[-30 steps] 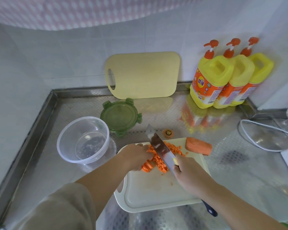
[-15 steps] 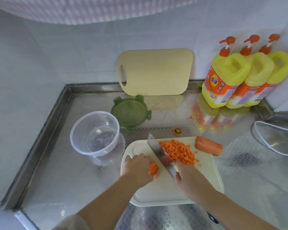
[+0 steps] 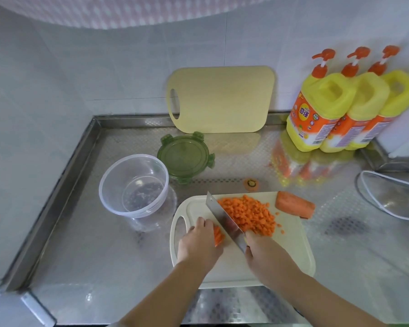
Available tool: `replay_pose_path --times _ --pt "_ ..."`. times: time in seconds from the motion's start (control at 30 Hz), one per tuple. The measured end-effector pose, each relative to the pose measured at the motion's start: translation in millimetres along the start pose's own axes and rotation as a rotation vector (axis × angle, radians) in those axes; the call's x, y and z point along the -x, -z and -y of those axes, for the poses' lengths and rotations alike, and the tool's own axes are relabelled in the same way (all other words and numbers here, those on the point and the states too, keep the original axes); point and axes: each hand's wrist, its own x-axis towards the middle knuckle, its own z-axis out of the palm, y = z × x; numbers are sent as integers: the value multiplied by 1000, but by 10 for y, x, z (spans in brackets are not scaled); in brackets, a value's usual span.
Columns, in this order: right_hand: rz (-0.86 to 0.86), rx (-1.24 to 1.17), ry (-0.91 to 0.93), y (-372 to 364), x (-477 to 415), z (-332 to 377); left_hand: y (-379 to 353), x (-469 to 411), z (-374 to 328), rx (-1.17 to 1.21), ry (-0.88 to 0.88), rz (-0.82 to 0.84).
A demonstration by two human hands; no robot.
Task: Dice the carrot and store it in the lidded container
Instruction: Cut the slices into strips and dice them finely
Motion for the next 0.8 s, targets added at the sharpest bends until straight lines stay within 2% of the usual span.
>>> replay_pose_path --times 0.2,0.6,0.8 --pt "69 31 -21 -86 99 72 11 -9 59 76 -12 23" --pt "-9 195 47 -184 225 195 -154 8 91 227 33 -24" --pt "-47 47 39 -184 190 79 -163 29 117 247 21 -18"
